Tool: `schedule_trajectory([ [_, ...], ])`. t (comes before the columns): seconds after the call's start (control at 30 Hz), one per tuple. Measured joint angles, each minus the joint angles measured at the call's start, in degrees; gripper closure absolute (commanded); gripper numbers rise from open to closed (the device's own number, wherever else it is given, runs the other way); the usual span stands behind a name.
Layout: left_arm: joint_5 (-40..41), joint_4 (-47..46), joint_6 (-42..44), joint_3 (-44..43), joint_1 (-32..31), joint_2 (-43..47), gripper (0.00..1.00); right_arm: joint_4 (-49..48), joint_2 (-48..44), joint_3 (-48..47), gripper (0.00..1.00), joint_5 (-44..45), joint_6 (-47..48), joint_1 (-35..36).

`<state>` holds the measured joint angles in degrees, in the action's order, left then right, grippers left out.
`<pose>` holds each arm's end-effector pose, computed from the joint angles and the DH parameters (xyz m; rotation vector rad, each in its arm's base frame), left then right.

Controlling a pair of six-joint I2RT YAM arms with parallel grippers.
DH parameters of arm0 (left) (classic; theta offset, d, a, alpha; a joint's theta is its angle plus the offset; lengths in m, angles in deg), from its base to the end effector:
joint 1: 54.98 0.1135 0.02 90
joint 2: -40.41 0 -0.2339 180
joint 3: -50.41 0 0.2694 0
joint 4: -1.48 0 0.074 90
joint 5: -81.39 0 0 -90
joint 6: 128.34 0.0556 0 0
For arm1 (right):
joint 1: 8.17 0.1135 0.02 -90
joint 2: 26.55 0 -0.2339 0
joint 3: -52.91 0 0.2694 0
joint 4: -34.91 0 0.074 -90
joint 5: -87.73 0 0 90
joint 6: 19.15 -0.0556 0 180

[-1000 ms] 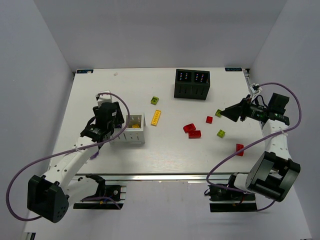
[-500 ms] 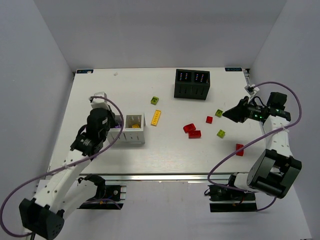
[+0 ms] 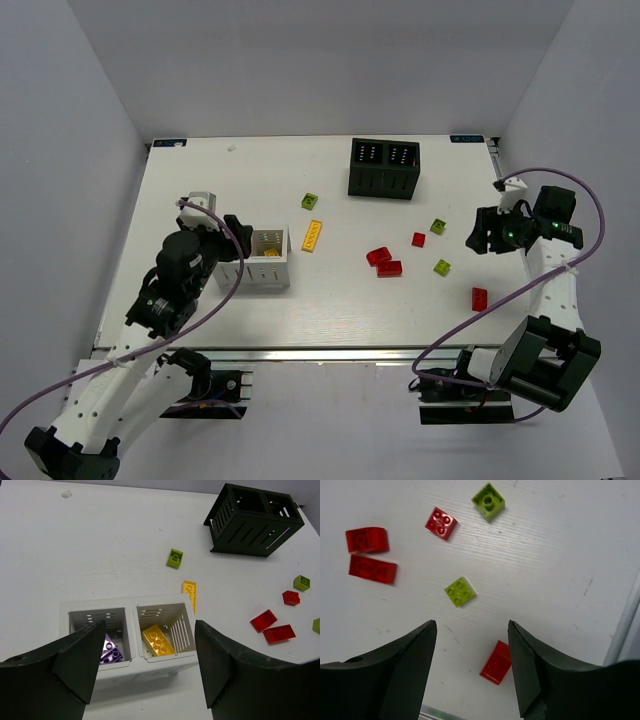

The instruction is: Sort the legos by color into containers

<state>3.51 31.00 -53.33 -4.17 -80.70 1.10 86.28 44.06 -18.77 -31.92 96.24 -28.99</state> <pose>0.2063 -0.0864 0.3010 0.0205 1.8247 -0.3110 0.2807 -0.0773 0.2451 -0.3119 2.2935 0.2345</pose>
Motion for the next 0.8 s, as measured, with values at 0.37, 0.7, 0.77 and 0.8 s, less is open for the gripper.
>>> schedule_trajectory([
  [0.37, 3.19, 0.11, 1.73, 0.00, -3.02, 1.60, 0.07, 1.99, 0.04, 1.66, 0.37, 5.31, 0.52, -0.11],
  [0.7, 2.47, 0.02, 1.84, 0.13, -2.19, -2.69, 0.03, -0.37, -3.10, 3.93, 0.51, -1.22, -1.38, -0.04],
  [0.77, 2.73, 0.00, 1.44, 0.13, -2.19, -2.86, 0.02, -1.46, -4.46, 5.11, 0.51, -2.80, -1.57, -0.04],
  [0.8, 2.97, -0.04, 1.20, 0.13, -2.19, -2.91, 0.02, -2.14, -5.05, 5.77, 0.51, -3.67, -1.64, -0.04],
])
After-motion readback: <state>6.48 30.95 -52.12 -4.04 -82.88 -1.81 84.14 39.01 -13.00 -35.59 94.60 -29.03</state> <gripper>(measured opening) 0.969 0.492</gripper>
